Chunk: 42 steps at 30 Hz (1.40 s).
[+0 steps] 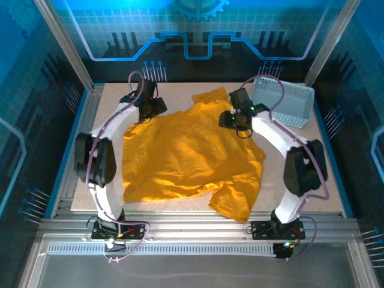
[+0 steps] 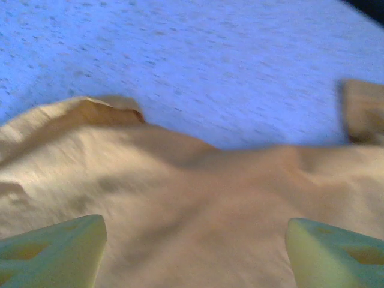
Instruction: Fold the inside-out t-shirt
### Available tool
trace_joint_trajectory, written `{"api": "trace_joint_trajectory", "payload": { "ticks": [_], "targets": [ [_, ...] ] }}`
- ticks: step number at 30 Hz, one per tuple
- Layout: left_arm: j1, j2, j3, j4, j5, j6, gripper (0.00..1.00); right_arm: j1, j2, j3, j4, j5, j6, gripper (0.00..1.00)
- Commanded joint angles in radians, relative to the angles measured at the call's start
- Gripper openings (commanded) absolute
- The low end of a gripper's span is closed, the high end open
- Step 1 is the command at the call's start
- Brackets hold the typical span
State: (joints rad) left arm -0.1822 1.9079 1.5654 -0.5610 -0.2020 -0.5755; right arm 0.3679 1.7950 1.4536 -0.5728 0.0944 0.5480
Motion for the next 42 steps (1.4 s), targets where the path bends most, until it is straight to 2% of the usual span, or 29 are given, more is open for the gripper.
{"api": "trace_joint_trajectory", "payload": {
  "ticks": [1,9,18,25,31,35,38,42],
  "targets": [
    [0.048,0.144,0.121,-0.149,-0.048,0.088,0.79,0.005,0.159,0.186,-0.041,0.03,-0.097,0.53],
    [0.104,0.355,0.353,-0.2,-0.106,0.212,0.75,0.006,0.405,0.522,-0.108,0.023,-0.172,0.53],
    [0.106,0.469,0.477,-0.24,-0.114,0.278,0.76,-0.001,0.586,0.716,-0.167,0.043,-0.196,0.54],
    [0.107,0.498,0.497,-0.267,-0.09,0.28,0.75,-0.027,0.744,0.937,-0.241,0.08,-0.181,0.64],
    [0.13,0.522,0.524,-0.31,-0.081,0.235,0.52,-0.035,0.914,1.192,-0.347,0.048,-0.186,0.69],
    [0.148,0.525,0.523,-0.323,-0.066,0.212,0.36,-0.038,0.942,1.205,-0.339,0.042,-0.175,0.69],
    [0.161,0.504,0.502,-0.313,-0.058,0.2,0.25,-0.049,0.95,1.188,-0.336,0.042,-0.16,0.64],
    [0.194,0.445,0.444,-0.274,-0.023,0.177,0.16,-0.079,0.956,1.173,-0.373,0.046,-0.11,0.54]
  ]
}}
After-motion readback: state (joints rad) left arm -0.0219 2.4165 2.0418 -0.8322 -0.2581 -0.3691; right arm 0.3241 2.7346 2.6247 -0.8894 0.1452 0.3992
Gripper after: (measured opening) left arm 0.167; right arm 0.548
